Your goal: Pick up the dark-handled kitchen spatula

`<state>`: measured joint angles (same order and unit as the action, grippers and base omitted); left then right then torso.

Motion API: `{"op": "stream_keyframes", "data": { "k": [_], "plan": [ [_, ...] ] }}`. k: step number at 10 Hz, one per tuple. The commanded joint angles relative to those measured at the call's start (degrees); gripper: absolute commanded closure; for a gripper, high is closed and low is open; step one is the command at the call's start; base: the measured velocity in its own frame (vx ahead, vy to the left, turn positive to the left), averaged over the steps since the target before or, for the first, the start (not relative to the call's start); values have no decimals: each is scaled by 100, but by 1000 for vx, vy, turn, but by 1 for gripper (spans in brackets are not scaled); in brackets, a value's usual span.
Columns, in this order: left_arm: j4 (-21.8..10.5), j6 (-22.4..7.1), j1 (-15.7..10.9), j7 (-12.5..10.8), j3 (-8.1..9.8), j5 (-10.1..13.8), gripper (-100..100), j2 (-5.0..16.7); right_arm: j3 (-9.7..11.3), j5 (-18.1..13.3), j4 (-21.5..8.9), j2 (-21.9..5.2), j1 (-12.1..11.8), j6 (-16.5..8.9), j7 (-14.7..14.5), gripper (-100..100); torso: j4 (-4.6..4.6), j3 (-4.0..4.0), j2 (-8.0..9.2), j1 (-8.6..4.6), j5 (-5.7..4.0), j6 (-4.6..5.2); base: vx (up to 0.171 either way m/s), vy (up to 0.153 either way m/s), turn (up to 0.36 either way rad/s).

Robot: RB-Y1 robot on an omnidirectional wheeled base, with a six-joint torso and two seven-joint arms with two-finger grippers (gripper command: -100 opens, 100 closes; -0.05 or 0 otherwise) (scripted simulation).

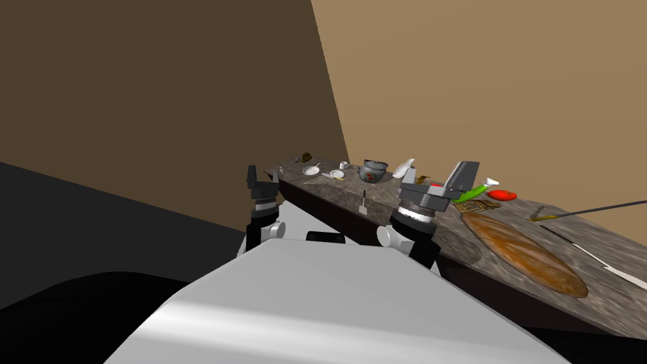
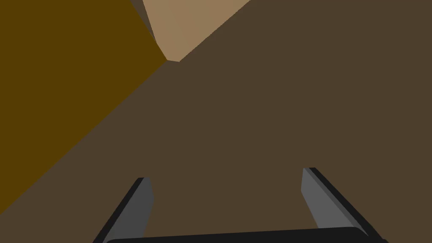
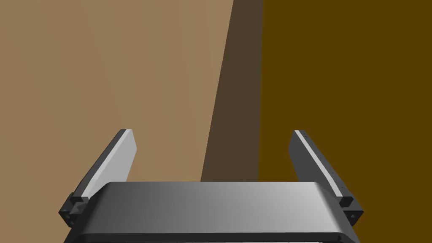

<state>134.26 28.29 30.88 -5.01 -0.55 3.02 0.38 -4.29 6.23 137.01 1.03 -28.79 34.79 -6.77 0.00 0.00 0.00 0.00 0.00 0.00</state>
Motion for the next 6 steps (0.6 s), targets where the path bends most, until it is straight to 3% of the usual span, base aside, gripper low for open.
{"op": "stream_keyframes", "data": {
  "k": [1,6],
  "plan": [
    [0,0,0,0,0,0,0,0,-25,15,-58,-244,45,-111,91,-100,0,0,0,0,0,0,0,0,0],
    [0,0,0,0,0,0,0,0,-234,143,-454,-964,385,-880,774,-100,2,4,8,1,0,0,-21,9,-17]
  ]
}}
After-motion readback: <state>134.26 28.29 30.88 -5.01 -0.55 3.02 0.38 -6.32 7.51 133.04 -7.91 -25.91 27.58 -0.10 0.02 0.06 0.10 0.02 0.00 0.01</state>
